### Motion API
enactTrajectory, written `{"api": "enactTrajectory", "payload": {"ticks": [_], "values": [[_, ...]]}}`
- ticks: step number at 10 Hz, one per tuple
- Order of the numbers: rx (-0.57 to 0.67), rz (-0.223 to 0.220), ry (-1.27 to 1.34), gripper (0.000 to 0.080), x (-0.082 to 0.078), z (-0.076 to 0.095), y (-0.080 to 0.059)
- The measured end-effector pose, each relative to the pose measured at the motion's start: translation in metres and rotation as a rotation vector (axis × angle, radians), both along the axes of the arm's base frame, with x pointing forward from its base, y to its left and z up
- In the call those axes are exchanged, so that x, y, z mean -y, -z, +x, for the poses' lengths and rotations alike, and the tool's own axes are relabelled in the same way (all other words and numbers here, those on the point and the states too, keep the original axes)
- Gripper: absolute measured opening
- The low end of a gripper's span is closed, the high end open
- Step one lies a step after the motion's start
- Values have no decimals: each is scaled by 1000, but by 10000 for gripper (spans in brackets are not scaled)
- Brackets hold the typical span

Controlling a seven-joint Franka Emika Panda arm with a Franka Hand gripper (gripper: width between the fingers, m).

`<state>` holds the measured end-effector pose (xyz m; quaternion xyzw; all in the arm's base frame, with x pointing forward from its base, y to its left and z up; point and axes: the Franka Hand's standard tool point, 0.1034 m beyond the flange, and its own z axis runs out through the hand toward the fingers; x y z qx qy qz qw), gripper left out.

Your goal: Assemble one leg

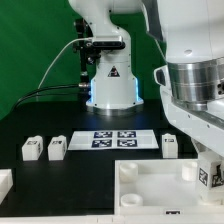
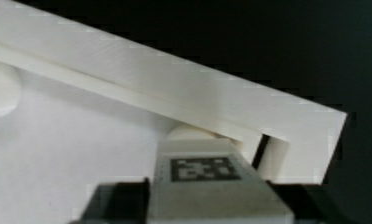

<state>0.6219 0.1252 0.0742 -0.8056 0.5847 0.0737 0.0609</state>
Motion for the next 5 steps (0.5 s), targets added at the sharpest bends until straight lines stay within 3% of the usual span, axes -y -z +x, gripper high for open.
{"api": "enactTrajectory", "payload": {"ticks": [2, 3, 4, 5], "values": [[14, 3, -75, 572, -1, 0, 0], [44, 0, -153, 572, -3, -4, 3], [67, 1, -291, 633, -3, -7, 4], [102, 0, -475, 645, -2, -5, 2]]}}
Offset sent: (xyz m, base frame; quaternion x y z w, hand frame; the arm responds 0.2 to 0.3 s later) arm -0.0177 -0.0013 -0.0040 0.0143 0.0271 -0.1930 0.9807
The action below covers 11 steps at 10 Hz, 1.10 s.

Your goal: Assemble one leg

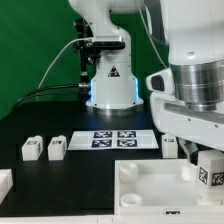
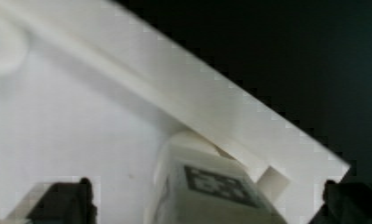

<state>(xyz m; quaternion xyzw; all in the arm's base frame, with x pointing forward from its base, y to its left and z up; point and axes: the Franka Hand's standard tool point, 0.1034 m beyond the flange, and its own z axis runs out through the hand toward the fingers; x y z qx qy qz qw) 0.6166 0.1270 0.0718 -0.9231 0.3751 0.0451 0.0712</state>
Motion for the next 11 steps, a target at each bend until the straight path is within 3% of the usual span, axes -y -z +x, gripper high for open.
{"api": "enactTrajectory", "payload": {"ticks": [4, 6, 9, 11], "values": [[69, -10, -548, 649, 3, 0, 1], [90, -42, -1006, 649, 11, 13, -3], [97, -37, -1053, 626, 10, 13, -2], [75, -43, -860, 288, 9, 13, -2]]}}
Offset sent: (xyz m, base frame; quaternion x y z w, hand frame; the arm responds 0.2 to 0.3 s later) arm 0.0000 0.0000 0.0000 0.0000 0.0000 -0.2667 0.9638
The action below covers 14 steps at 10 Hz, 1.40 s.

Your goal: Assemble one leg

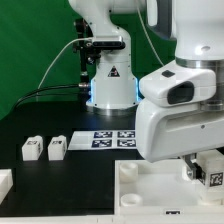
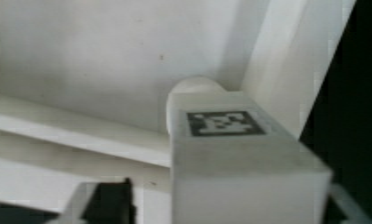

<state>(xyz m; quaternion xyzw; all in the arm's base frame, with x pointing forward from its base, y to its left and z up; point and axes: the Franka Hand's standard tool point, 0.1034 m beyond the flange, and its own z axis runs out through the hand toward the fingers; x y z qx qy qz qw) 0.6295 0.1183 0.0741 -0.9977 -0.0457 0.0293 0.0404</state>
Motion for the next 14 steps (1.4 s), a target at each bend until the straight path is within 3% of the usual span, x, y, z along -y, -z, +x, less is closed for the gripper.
{"api": "enactTrajectory", "payload": {"ticks": [3, 7, 9, 12, 13, 14], "values": [[-21, -16, 277, 291, 2, 0, 0], [-120, -3, 1152, 291, 9, 1, 2], [-155, 25, 1433, 293, 12, 6, 2], [-191, 13, 1633, 293, 12, 6, 1], [-188, 14, 1612, 394, 11, 6, 1], [-185, 16, 1589, 394, 11, 6, 1]]}}
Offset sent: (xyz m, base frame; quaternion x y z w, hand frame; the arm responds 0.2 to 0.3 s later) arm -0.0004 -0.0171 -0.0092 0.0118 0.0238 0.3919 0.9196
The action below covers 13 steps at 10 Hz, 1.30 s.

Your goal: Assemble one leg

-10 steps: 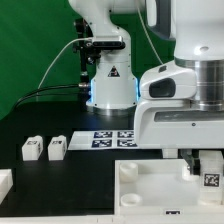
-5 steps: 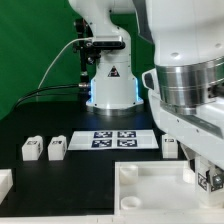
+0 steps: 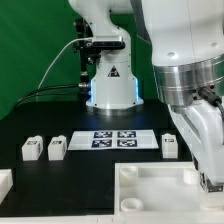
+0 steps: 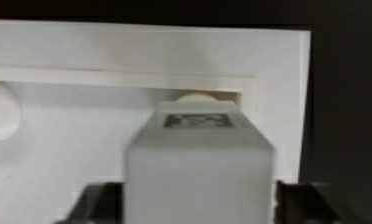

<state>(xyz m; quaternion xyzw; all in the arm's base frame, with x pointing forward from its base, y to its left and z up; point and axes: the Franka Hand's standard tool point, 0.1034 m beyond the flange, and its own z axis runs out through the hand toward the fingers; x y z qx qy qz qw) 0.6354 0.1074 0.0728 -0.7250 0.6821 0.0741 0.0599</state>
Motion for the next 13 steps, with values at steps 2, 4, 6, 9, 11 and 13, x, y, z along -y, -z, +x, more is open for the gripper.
{"api": "enactTrajectory", "payload": {"ticks": [2, 4, 6, 9, 11, 13], "values": [[21, -3, -139, 613, -11, -5, 4], [119, -7, -492, 642, -20, 1, -2], [162, -11, -722, 648, -21, 2, -2], [214, -14, -1089, 649, -13, 2, 0], [235, -58, -1413, 649, -13, 5, -1], [232, -54, -1369, 635, -12, 4, -1]]}}
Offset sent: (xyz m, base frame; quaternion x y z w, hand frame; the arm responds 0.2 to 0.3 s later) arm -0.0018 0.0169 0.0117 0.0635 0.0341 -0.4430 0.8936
